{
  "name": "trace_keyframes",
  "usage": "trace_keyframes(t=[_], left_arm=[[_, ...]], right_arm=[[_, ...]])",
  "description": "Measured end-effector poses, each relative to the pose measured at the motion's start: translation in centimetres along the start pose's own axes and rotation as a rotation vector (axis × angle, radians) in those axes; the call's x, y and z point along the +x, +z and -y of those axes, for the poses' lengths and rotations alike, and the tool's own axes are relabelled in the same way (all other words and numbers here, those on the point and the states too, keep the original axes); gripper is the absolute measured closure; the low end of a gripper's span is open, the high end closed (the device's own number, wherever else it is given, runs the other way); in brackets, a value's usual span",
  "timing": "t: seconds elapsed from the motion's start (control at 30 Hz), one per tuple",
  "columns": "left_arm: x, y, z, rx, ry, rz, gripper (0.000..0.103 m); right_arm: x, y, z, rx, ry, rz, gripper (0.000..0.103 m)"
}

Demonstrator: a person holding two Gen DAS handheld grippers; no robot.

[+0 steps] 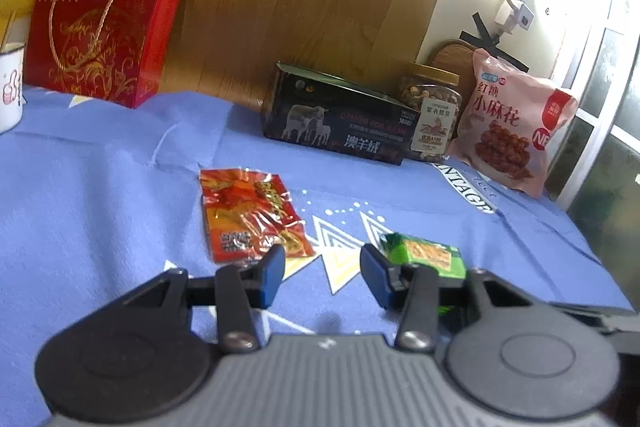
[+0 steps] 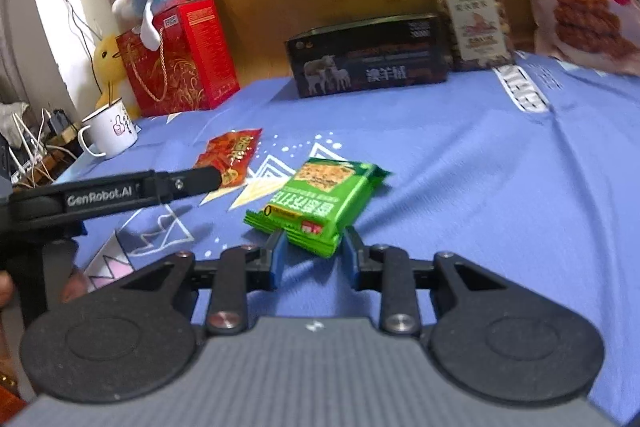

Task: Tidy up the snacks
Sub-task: 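Move the left tool toward the green cracker packet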

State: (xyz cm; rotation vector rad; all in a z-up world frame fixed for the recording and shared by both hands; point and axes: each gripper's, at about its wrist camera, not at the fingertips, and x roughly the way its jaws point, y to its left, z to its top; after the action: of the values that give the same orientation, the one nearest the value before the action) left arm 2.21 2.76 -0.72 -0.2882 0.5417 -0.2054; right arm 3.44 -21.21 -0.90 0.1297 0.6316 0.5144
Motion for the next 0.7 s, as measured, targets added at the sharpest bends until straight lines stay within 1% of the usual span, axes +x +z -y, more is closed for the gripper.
trace_keyframes(t=[0.13,0.23,0.4,0.53,0.6,0.7], left_arm=[[0.05,-0.04,-0.29,-0.023,-0.008,-0.008,0.061],[0.08,-0.07,-0.39,-0.03,-0.014,-0.011,0.061],[0.35,0.01,-0.36,-0.024,-0.025,-0.027,0.061],[0.38,-0.01,-0.33,-0.02,-0.035,-0.027,0.059],[0.42,-0.03,-0.35,-0.022,-0.04,-0.028,0.059],[0.5,-0.02,-0.45,-0.028,-0.049,-0.033,0.059]], right_arm=[[0.82,0.62,-0.34,0.008,0.014,0.01,0.07],[0.89,0.31,-0.26,0.016,0.024,0.016,0.068],[0.68,0.17,0.31,0.043,0.057,0.023,0.068],[0.75,0.14,-0.01,0.024,0.057,0.023,0.069],[0.77,0.09,-0.12,0.017,0.041,0.024,0.078],[0.75,0.11,0.14,0.032,0.048,0.026,0.081]])
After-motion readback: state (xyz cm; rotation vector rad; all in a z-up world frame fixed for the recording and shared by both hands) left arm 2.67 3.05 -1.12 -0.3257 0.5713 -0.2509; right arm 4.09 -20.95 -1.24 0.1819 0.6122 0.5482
